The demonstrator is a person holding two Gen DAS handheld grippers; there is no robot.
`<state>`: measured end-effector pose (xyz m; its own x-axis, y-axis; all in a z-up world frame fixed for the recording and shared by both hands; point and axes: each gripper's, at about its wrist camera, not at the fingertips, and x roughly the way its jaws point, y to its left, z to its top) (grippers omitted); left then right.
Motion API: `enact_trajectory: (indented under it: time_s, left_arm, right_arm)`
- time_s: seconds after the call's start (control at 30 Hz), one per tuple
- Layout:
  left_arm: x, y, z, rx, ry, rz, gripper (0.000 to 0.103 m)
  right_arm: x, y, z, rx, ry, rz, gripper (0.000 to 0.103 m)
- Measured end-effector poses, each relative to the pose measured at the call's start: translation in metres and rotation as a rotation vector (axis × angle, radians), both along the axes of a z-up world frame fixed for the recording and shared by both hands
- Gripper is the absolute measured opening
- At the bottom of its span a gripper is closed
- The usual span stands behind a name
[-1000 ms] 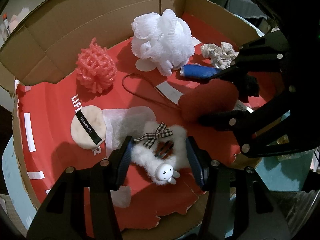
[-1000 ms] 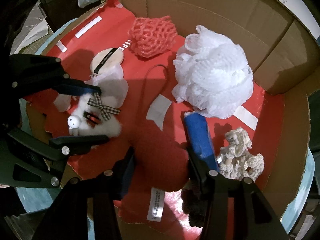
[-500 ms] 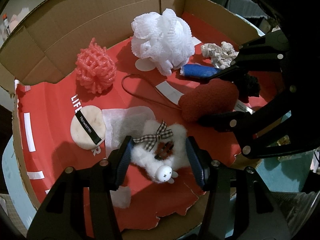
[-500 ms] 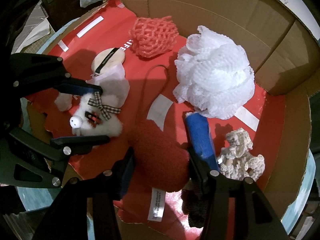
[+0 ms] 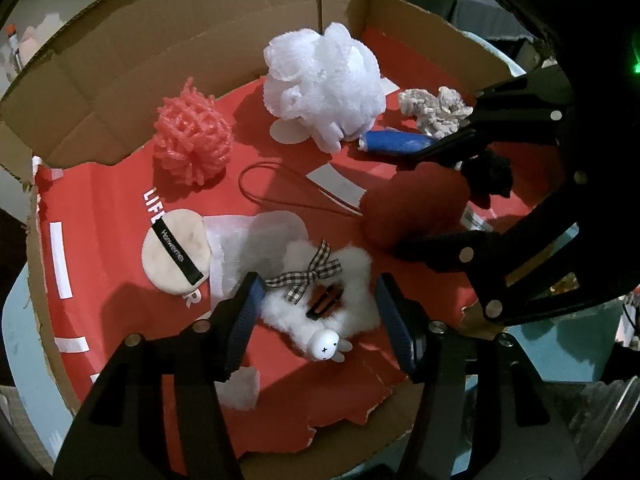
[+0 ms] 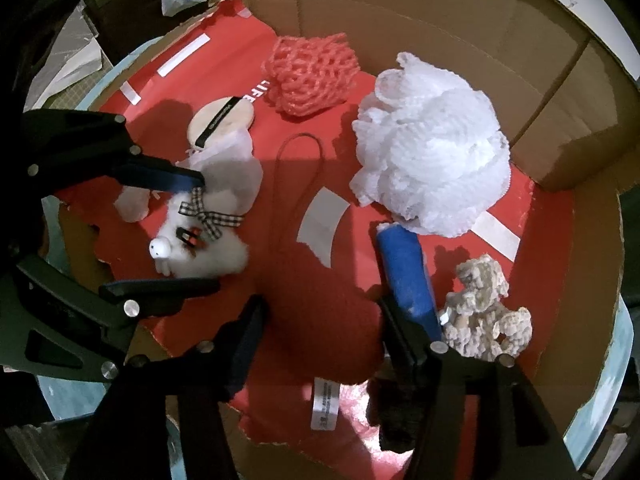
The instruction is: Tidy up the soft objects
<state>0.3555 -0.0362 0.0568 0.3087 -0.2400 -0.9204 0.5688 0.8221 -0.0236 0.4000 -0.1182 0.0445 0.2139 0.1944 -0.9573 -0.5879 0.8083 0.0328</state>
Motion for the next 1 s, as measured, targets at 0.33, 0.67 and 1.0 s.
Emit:
enact_trajectory:
  time_s: [0.33, 0.67, 1.0]
  left_arm:
    - [-0.015, 0.014, 0.025, -0.049, -0.051, 0.043, 0.073]
    - [-0.043, 0.029, 0.054, -0.122, -0.129, 0.126, 0.077]
    - [-0.074, 0.033, 0.082, -0.196, -0.274, 0.245, 0.090]
  right_arm:
    - [-0.010, -0.011, 0.029, 0.045, -0.054, -0.058, 0.081]
    - [-0.033, -0.030, 0.067, 0.097, -0.144, -0.141, 0.098]
    - [-0.070, -0.054, 0.097, 0.127, -0.265, -0.228, 0.103]
